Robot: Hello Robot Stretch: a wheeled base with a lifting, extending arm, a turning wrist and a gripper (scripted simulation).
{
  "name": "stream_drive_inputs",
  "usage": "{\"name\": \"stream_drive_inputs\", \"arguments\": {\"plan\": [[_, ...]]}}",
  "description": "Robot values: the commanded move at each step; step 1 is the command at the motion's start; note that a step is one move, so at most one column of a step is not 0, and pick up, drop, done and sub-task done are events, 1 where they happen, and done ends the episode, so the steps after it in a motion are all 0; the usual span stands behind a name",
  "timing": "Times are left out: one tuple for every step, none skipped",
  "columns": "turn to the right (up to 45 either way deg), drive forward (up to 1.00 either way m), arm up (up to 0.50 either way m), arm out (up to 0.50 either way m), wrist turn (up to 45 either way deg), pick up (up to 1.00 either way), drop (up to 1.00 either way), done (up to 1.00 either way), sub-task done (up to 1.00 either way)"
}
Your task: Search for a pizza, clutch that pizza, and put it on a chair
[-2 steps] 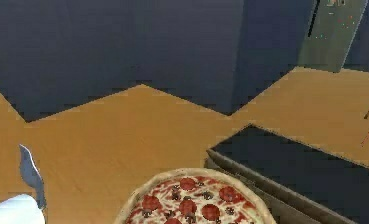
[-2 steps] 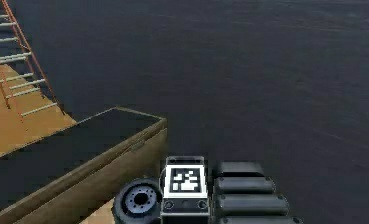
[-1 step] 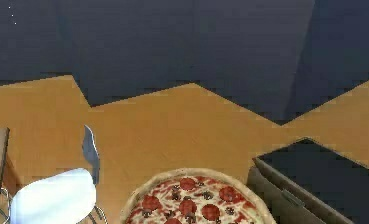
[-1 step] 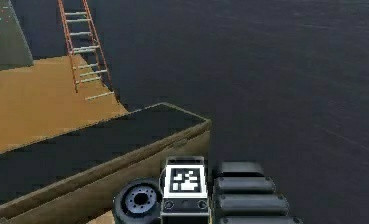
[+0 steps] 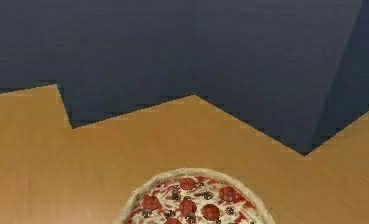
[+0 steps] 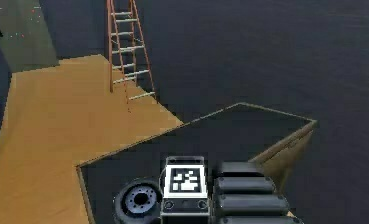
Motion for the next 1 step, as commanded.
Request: {"name": "stream_drive_inputs", "arguments": {"plan": [[45.0,0.0,0.0,0.0,0.0,0.0,0.0,0.0,0.0]]}}
